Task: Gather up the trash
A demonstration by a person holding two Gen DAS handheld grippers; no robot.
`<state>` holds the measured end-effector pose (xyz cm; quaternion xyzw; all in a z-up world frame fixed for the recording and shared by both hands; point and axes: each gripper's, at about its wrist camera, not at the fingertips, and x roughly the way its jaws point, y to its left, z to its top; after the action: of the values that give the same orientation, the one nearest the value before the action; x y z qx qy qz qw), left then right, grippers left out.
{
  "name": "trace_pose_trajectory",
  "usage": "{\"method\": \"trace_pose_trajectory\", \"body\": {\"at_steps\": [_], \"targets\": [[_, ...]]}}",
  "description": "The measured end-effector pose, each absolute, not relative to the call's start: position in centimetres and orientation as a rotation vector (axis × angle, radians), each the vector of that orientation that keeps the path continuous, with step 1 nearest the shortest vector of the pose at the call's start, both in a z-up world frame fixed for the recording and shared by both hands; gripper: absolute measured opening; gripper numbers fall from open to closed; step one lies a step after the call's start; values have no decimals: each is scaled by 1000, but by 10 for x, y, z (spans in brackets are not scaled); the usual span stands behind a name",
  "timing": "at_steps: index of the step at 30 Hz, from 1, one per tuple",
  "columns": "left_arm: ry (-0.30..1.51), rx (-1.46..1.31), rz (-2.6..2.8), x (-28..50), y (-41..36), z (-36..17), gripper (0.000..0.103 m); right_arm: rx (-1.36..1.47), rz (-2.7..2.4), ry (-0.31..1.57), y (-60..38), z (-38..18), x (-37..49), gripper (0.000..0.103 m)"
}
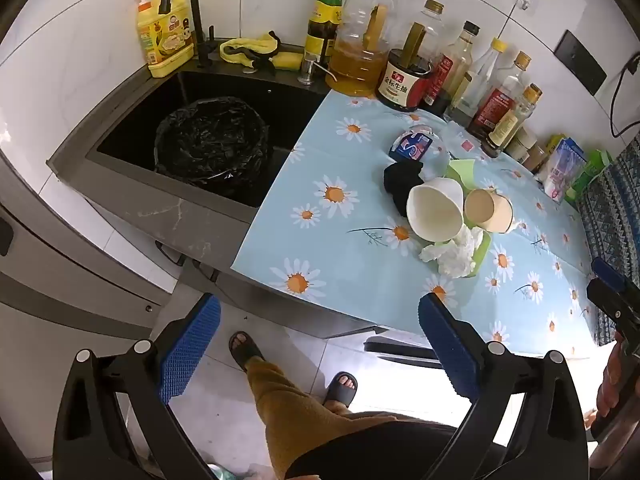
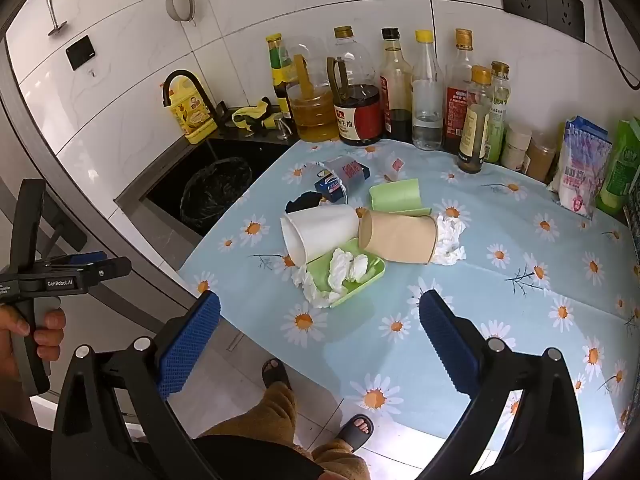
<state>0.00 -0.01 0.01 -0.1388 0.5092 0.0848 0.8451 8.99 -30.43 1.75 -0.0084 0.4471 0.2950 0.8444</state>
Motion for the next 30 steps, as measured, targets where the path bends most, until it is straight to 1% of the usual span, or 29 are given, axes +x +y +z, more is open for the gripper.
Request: {"method": "trace_pose_trajectory", "body": {"at_steps": [9,30], "targets": [[1081,-262,189,1,-6,-1,96,-15,628,928,-307,19,90,99],[1080,-242,171,0,-12,3,96,-7,611,969,-312,16,87,99]]}}
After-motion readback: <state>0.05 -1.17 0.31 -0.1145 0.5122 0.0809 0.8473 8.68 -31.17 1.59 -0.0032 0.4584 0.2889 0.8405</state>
